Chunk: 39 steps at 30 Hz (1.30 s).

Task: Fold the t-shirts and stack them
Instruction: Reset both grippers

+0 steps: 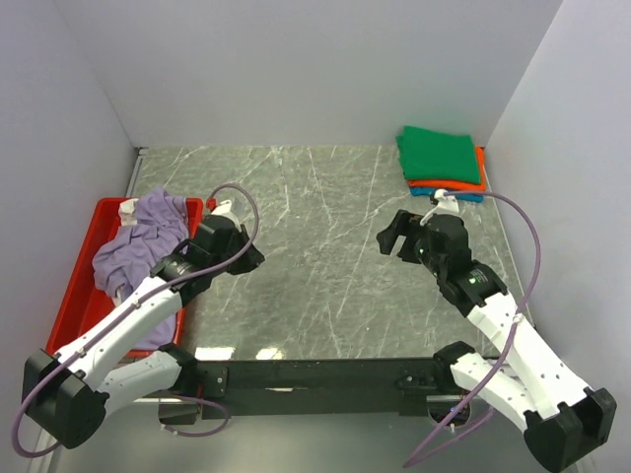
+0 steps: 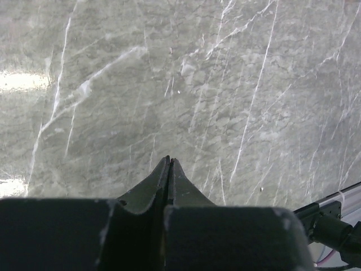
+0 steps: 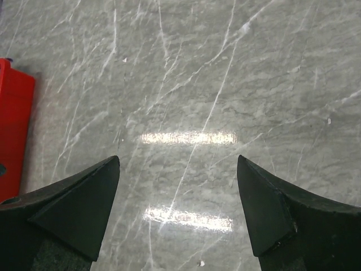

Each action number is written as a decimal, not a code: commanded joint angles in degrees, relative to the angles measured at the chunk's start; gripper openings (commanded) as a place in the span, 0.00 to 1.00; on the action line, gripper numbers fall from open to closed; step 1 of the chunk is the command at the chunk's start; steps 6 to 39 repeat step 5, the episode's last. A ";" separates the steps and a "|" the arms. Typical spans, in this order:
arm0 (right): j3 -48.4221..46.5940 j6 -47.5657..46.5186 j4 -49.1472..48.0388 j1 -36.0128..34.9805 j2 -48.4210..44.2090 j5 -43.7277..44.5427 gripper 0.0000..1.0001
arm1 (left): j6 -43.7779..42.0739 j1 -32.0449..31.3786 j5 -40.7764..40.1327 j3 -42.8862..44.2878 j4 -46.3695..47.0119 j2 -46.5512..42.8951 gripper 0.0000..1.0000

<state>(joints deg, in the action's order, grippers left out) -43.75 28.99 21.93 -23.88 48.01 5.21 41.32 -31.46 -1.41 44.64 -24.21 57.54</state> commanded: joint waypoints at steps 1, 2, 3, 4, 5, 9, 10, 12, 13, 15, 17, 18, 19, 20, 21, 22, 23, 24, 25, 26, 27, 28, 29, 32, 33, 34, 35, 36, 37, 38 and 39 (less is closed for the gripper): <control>0.42 -0.08 -0.58 -0.20 -1.08 -0.47 0.91 | 0.87 0.17 -0.79 -0.43 2.50 -1.90 0.04; 0.50 -0.25 -0.75 -0.20 -1.08 -0.55 0.91 | 0.69 0.17 -0.87 -0.35 2.32 -1.99 0.05; 0.68 -0.34 -1.01 -0.12 -1.08 -0.55 0.91 | 0.60 0.09 -0.88 -0.26 2.15 -2.08 0.05; 0.68 -0.34 -1.02 -0.20 -0.99 -0.55 0.91 | 0.60 0.09 -1.05 -0.17 2.06 -2.08 0.05; 0.59 -0.43 -0.93 -0.20 -1.07 -0.64 0.91 | 0.43 0.17 -0.96 -0.08 2.06 -2.60 0.08; 0.59 -0.43 -0.93 -0.20 -1.07 -0.64 0.91 | 0.43 0.17 -0.96 -0.08 2.06 -2.60 0.08; 0.59 -0.43 -0.93 -0.20 -1.07 -0.64 0.91 | 0.43 0.17 -0.96 -0.08 2.06 -2.60 0.08; 0.59 -0.43 -0.93 -0.20 -1.07 -0.64 0.91 | 0.43 0.17 -0.96 -0.08 2.06 -2.60 0.08; 0.59 -0.43 -0.93 -0.20 -1.07 -0.64 0.91 | 0.43 0.17 -0.96 -0.08 2.06 -2.60 0.08; 0.59 -0.43 -0.93 -0.20 -1.07 -0.64 0.91 | 0.43 0.17 -0.96 -0.08 2.06 -2.60 0.08; 0.59 -0.43 -0.93 -0.20 -1.07 -0.64 0.91 | 0.43 0.17 -0.96 -0.08 2.06 -2.60 0.08; 0.59 -0.43 -0.93 -0.20 -1.07 -0.64 0.91 | 0.43 0.17 -0.96 -0.08 2.06 -2.60 0.08; 0.59 -0.43 -0.93 -0.20 -1.07 -0.64 0.91 | 0.43 0.17 -0.96 -0.08 2.06 -2.60 0.08; 0.59 -0.43 -0.93 -0.20 -1.07 -0.64 0.91 | 0.43 0.17 -0.96 -0.08 2.06 -2.60 0.08; 0.59 -0.43 -0.93 -0.20 -1.07 -0.64 0.91 | 0.43 0.17 -0.96 -0.08 2.06 -2.60 0.08; 0.59 -0.43 -0.93 -0.20 -1.07 -0.64 0.91 | 0.43 0.17 -0.96 -0.08 2.06 -2.60 0.08; 0.59 -0.43 -0.93 -0.20 -1.07 -0.64 0.91 | 0.43 0.17 -0.96 -0.08 2.06 -2.60 0.08; 0.59 -0.43 -0.93 -0.20 -1.07 -0.64 0.91 | 0.43 0.17 -0.96 -0.08 2.06 -2.60 0.08; 0.59 -0.43 -0.93 -0.20 -1.07 -0.64 0.91 | 0.43 0.17 -0.96 -0.08 2.06 -2.60 0.08; 0.59 -0.43 -0.93 -0.20 -1.07 -0.64 0.91 | 0.43 0.17 -0.96 -0.08 2.06 -2.60 0.08; 0.59 -0.43 -0.93 -0.20 -1.07 -0.64 0.91 | 0.43 0.17 -0.96 -0.08 2.06 -2.60 0.08; 0.59 -0.43 -0.93 -0.20 -1.07 -0.64 0.91 | 0.43 0.17 -0.96 -0.08 2.06 -2.60 0.08; 0.59 -0.43 -0.93 -0.20 -1.07 -0.64 0.91 | 0.43 0.17 -0.96 -0.08 2.06 -2.60 0.08; 0.59 -0.43 -0.93 -0.20 -1.07 -0.64 0.91 | 0.43 0.17 -0.96 -0.08 2.06 -2.60 0.08; 0.59 -0.43 -0.93 -0.20 -1.07 -0.64 0.91 | 0.43 0.17 -0.96 -0.08 2.06 -2.60 0.08; 0.59 -0.43 -0.93 -0.20 -1.07 -0.64 0.91 | 0.43 0.17 -0.96 -0.08 2.06 -2.60 0.08; 0.59 -0.43 -0.93 -0.20 -1.07 -0.64 0.91 | 0.43 0.17 -0.96 -0.08 2.06 -2.60 0.08; 0.59 -0.43 -0.93 -0.20 -1.07 -0.64 0.91 | 0.43 0.17 -0.96 -0.08 2.06 -2.60 0.08; 0.59 -0.43 -0.93 -0.20 -1.07 -0.64 0.91 | 0.43 0.17 -0.96 -0.08 2.06 -2.60 0.08; 0.59 -0.43 -0.93 -0.20 -1.07 -0.64 0.91 | 0.43 0.17 -0.96 -0.08 2.06 -2.60 0.08; 0.59 -0.43 -0.93 -0.20 -1.07 -0.64 0.91 | 0.43 0.17 -0.96 -0.08 2.06 -2.60 0.08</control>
